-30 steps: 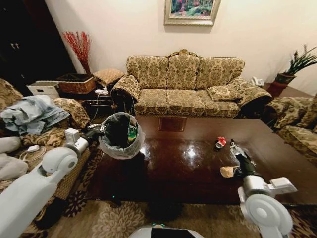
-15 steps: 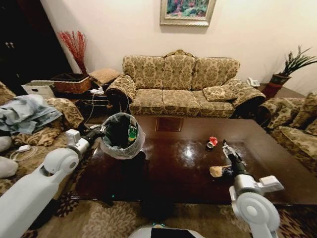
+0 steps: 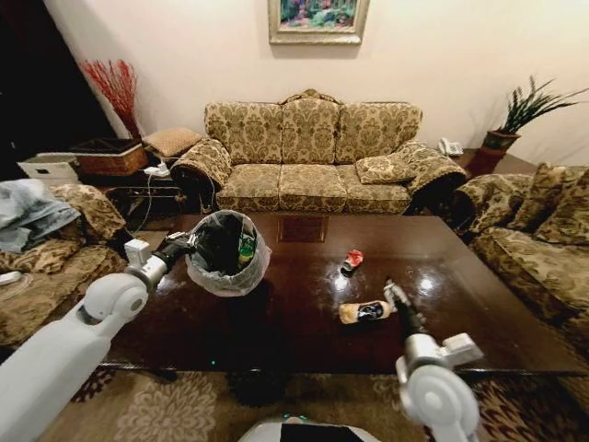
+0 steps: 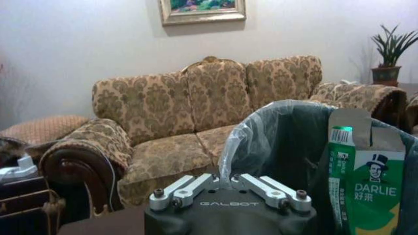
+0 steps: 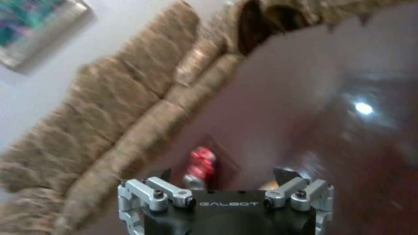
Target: Move to the front of the table and place the trash on the table into the trash bin.
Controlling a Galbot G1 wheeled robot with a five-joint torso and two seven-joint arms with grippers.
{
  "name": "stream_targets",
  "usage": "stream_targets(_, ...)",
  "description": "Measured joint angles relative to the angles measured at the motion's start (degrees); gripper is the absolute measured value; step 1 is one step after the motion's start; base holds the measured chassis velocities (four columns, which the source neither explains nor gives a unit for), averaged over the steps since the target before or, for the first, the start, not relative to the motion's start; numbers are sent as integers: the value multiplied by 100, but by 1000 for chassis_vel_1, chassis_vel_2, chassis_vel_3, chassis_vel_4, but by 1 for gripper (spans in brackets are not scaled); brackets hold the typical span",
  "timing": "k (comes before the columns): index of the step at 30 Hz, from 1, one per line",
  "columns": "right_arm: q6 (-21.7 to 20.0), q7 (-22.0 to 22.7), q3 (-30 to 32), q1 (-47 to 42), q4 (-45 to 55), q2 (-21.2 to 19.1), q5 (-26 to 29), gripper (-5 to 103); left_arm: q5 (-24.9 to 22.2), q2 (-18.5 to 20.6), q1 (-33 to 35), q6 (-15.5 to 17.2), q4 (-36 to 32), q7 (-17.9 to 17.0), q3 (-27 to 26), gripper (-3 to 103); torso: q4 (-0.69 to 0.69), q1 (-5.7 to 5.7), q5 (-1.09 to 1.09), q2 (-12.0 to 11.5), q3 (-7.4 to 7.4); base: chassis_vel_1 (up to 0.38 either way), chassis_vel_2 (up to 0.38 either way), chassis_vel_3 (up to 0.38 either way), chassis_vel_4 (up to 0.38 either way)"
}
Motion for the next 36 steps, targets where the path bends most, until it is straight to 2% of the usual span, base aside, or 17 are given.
stream_targets(1, 0, 0, 0, 0, 0, 0, 0, 100, 0, 0, 0, 0, 0, 0, 0, 3, 0, 0, 0, 0, 0, -13, -38, 52, 6)
stream_targets(4, -123, 421, -211, 353, -365, -62, 451, 100, 64, -56, -10, -40, 71, 28, 46, 3, 5, 1, -11, -1, 1, 27, 42, -33, -14)
stream_targets(5, -123, 421, -211, 353, -365, -62, 451, 100, 64, -56, -10, -40, 71, 28, 46, 3, 5, 1, -11, -1, 1, 57, 63, -50, -16)
stream_targets(7, -168, 785, -457, 645, -536, -45, 751, 100, 89, -77, -42, -41, 71, 39, 92, 3, 9, 2, -7, -1, 1, 87, 62, -26, -14)
stream_targets(11, -154, 1059, -659, 931, -860, -9, 1031, 100, 88, -79, -62, -41, 49, 53, 108, 3, 6, 2, -3, -1, 1, 17, 34, -15, 2)
stream_targets(13, -150, 1091, -659, 999, -981, 0, 1137, 100, 88, -64, -51, -43, 41, 61, 97, 3, 4, 2, 3, -1, 1, 0, 0, 0, 0)
stream_targets(19, -150, 919, -485, 1028, -1226, -48, 1104, 100, 93, -54, -31, -59, 19, 76, 69, 3, 3, 2, -3, -1, 1, 0, 0, 0, 0)
stream_targets(26, -203, 866, -402, 1248, -1527, -137, 1491, 102, 260, -85, -53, -133, 38, 124, 131, 3, 5, 2, -4, -1, 1, 0, 0, 0, 0)
stream_targets(33, -286, 1067, -479, 1537, -1776, -188, 2117, 94, 381, -106, -39, -267, 57, 162, 142, 3, 4, 2, -2, -1, 1, 0, 0, 0, 0)
stream_targets(36, -303, 1108, -527, 1623, -1829, -226, 2213, 83, 402, -129, -30, -290, 76, 173, 144, 3, 5, 2, -4, -1, 1, 0, 0, 0, 0)
